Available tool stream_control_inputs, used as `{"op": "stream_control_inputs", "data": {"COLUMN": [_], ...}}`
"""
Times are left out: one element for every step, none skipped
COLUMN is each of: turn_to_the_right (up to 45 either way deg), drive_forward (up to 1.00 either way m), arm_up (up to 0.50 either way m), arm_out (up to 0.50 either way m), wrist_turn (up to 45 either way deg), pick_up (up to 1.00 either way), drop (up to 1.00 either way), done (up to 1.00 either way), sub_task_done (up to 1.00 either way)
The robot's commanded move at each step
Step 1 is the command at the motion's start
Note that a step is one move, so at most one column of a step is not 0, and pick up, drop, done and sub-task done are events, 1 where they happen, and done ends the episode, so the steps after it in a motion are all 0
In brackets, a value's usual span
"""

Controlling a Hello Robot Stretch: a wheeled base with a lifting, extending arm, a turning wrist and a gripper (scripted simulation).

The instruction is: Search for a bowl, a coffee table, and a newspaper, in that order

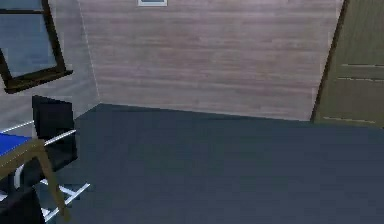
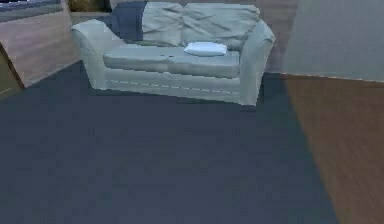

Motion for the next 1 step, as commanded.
{"op": "stream_control_inputs", "data": {"turn_to_the_right": [0.0], "drive_forward": [0.80], "arm_up": [0.00], "arm_out": [0.00], "wrist_turn": [0.0], "pick_up": [0.00], "drop": [0.00], "done": [0.00], "sub_task_done": [0.00]}}
